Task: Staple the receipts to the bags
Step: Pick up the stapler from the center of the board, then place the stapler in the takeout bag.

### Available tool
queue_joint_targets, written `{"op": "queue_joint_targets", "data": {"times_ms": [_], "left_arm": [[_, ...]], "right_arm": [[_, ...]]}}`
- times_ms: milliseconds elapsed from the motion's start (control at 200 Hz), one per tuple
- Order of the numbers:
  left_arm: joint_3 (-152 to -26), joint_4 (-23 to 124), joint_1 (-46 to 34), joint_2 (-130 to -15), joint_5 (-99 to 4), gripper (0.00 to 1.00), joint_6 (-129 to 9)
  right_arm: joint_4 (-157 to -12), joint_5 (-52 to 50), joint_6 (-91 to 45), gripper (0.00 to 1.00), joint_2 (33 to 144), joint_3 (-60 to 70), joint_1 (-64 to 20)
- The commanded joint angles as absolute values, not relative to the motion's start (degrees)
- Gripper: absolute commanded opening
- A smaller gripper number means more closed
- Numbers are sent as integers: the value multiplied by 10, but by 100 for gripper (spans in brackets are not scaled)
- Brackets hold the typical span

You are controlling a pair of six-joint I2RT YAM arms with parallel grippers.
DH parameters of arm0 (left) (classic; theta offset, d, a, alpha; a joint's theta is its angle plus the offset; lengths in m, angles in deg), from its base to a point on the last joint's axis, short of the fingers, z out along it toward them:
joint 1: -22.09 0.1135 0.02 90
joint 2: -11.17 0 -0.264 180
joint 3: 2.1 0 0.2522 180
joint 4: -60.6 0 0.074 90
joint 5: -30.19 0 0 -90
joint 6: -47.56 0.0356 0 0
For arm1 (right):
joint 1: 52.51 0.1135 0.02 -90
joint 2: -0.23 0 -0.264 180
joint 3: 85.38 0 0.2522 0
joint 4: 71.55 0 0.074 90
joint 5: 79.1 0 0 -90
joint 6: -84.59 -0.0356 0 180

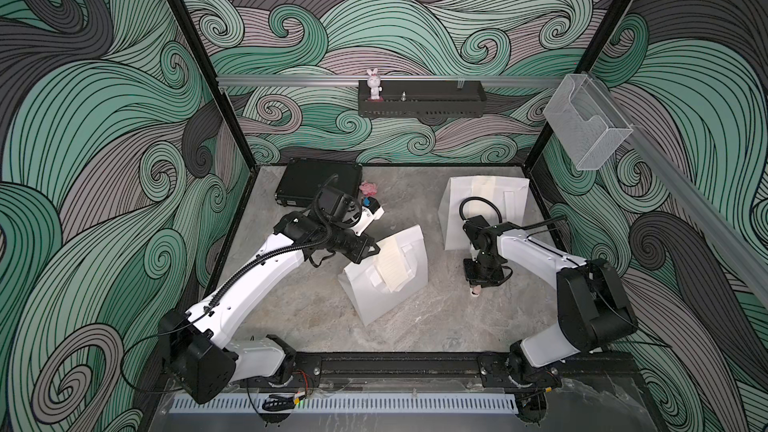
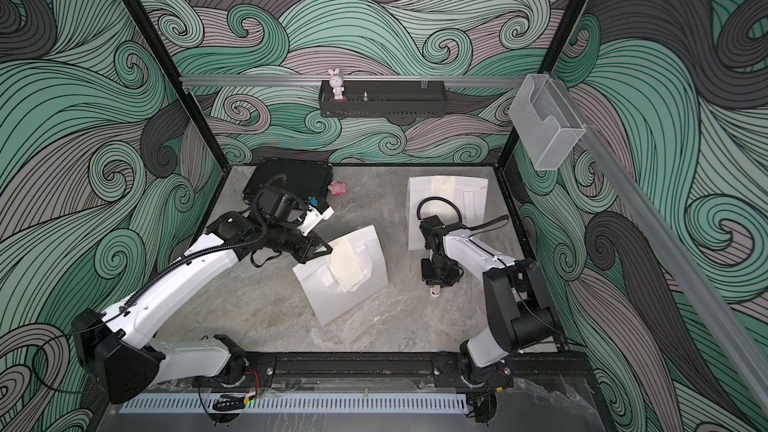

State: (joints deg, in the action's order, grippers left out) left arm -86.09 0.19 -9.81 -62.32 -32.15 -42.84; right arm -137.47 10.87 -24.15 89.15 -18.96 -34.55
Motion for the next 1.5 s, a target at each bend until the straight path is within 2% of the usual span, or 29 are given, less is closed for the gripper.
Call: {"op": "queue_joint_targets", "data": {"times_ms": [0,210,476,671,851,1022,1497], "left_arm": [[-859,-4,-101,-621,-319,0,-418],[-861,1,-102,-623,-322,0,-422],[-856,30,-102,-620,-336,0,-446],[-861,45,-102,-625,-337,0,-465],[-862,47,-102,-629,-337,0,-474],[-867,47,-102,-630,-340,0,-484],[-878,42,-102,-636,-335,0,-489]], "right_arm": [[-1378,105,-240,27,882,-182,-349],[-1392,85,-242,17,809,-183,-348],[-1321,38,-241,21,623,-153,-297],[-1185,68,-268,21,568,-137,-189],[-1028,146,-265,20,577,-137,-82],[-974,213,-219,19,628,-103,-7],[-917,246,-174,19,732,-57,58]]}}
